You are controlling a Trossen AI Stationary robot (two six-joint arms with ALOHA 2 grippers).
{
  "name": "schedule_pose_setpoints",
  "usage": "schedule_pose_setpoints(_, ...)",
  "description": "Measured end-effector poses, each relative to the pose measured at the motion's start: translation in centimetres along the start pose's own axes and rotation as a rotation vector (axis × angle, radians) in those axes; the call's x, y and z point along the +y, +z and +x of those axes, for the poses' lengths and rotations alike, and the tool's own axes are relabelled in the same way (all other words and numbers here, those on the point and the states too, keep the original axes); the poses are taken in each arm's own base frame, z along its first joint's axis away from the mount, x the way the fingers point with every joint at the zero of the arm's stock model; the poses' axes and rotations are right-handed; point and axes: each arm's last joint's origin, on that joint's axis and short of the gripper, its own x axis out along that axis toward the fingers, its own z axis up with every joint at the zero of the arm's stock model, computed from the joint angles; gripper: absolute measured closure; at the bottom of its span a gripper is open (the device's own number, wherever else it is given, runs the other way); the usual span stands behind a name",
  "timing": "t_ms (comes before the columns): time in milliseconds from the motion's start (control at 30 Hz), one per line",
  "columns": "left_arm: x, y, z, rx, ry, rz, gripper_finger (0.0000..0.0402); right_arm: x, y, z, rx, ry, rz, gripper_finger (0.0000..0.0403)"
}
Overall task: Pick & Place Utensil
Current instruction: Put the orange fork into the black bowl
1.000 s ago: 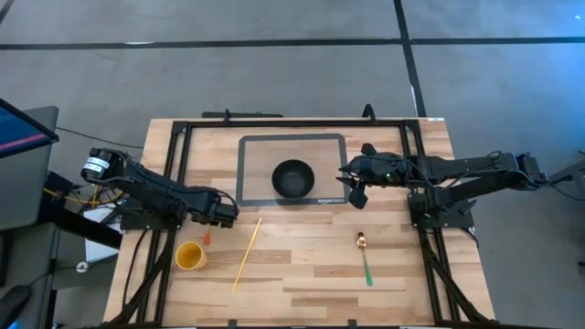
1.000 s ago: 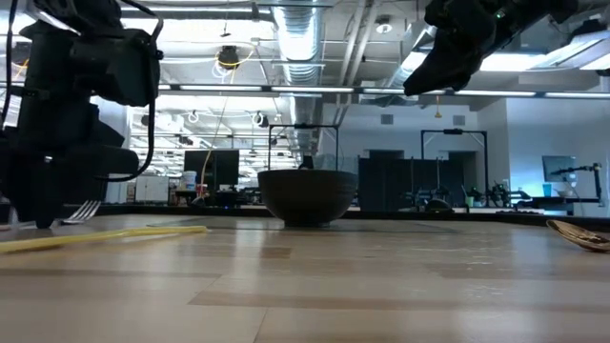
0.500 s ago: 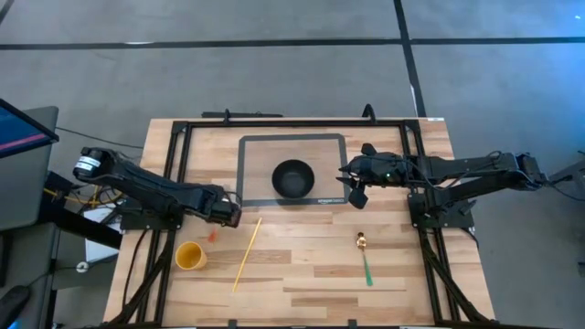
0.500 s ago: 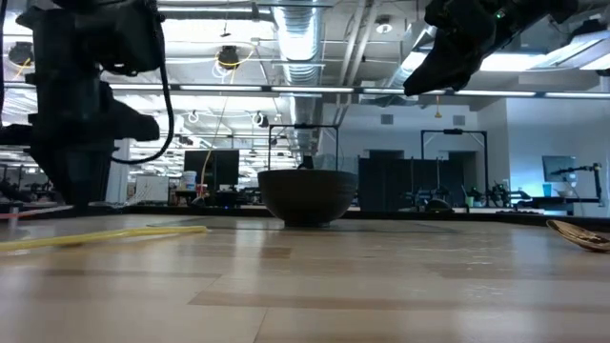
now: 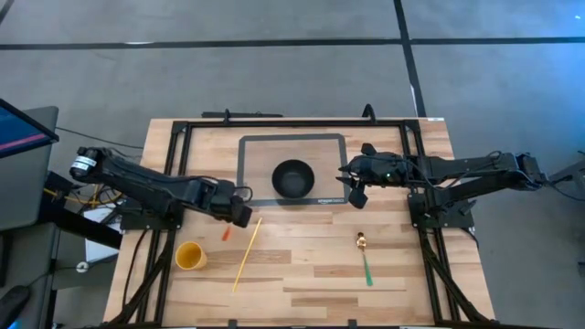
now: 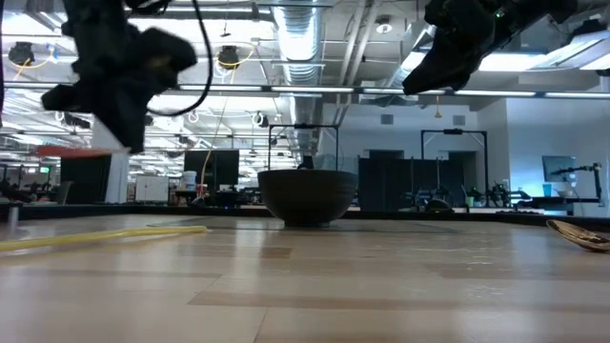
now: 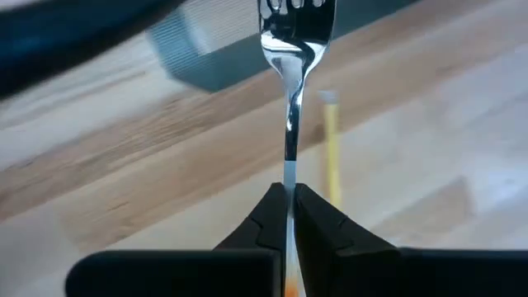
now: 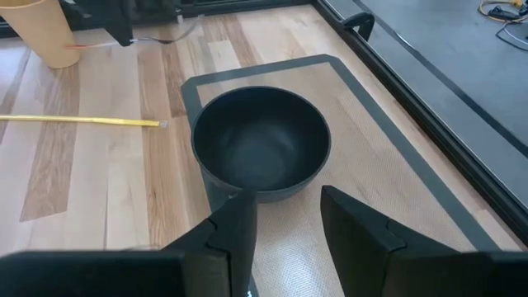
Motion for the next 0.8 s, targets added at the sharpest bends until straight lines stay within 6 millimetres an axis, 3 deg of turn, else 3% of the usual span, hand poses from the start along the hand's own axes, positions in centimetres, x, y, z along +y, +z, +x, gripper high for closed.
schedule_pose_setpoints(167,-1.4,0.9,-0.8,0.021,-0.125,-0.006,0.0391,0.0,0.0,0.0,0.0,-0.001,0.0,0.0274)
schedule_pose_setpoints(400,-3.6,3.6,-0.6,0.166,-0.444,-0.062,0.0391,0.0,0.3,0.0,-0.026,0.002,0.007,0.0274)
schedule_pose_setpoints(567,-4.1,6.2,1.1,0.298,-0.554,-0.173,0.0391,0.0,0.3,0.0,-0.027,0.002,0.007,0.0274)
schedule_pose_setpoints(800,-3.2,8.7,4.4,0.486,-0.526,-0.338,0.0391,0.0,0.3,0.0,-0.026,0.002,0.007,0.0274)
